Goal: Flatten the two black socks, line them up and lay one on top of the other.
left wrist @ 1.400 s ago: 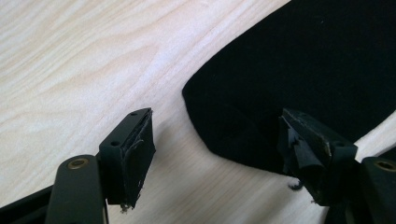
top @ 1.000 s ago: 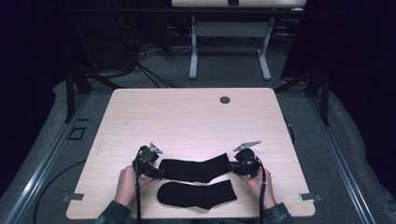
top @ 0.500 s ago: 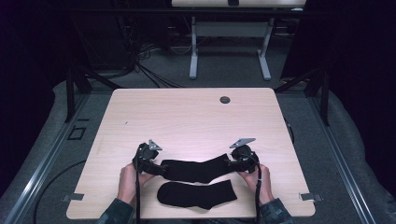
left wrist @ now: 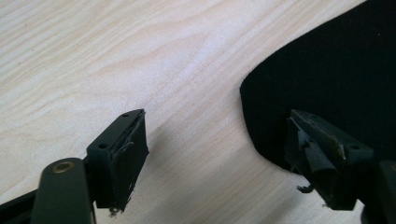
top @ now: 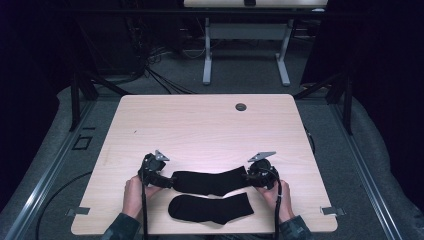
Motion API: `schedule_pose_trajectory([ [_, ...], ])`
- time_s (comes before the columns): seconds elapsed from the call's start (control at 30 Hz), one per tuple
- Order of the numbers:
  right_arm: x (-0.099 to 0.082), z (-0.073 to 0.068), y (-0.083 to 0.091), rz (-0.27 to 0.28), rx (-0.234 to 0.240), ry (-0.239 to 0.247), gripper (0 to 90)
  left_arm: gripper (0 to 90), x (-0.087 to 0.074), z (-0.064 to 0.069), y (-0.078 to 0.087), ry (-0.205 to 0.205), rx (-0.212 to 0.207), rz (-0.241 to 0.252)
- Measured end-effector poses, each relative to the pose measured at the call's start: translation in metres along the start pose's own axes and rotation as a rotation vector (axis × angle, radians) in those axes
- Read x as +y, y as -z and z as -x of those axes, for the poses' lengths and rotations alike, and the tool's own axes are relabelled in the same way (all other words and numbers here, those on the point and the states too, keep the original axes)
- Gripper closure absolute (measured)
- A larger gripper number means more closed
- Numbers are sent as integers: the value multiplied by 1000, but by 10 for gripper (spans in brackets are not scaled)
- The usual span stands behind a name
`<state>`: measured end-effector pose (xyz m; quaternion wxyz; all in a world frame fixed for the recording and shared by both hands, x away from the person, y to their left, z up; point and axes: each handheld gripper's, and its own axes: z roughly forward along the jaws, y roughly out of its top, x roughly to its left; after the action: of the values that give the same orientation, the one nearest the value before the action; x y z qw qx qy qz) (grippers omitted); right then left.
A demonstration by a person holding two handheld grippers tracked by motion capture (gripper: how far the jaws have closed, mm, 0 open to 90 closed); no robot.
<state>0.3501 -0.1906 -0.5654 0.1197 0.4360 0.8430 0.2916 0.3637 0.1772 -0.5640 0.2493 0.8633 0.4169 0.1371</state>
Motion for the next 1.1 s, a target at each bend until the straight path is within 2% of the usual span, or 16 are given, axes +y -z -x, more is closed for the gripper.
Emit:
schedule_pose_trajectory([
  [0.1,1,0,1,15,1,-11,579,161,-1,-2,5,21,-12,36],
  [0.13,1,1,2,13,4,-7,566,158,-1,-2,8,26,-4,51],
  [0.17,1,0,4,39,10,-18,523,154,-2,-2,11,29,0,64],
  [0.3,1,4,18,83,17,-38,399,144,-6,-3,24,35,17,106],
  [0.47,-4,10,39,129,8,-66,243,100,-16,-7,41,49,51,129],
  [0.57,-11,17,50,150,-5,-79,186,92,-26,-10,51,65,72,139],
  [0.77,-33,34,66,158,-56,-117,137,70,-51,-21,62,107,107,138],
  [0.8,-36,37,67,159,-54,-121,130,67,-56,-24,63,114,110,137],
  [0.93,-50,47,71,172,-74,-148,89,52,-68,-30,63,146,130,129],
  [1.1,-62,53,73,169,-95,-165,58,34,-84,-36,58,183,130,112],
])
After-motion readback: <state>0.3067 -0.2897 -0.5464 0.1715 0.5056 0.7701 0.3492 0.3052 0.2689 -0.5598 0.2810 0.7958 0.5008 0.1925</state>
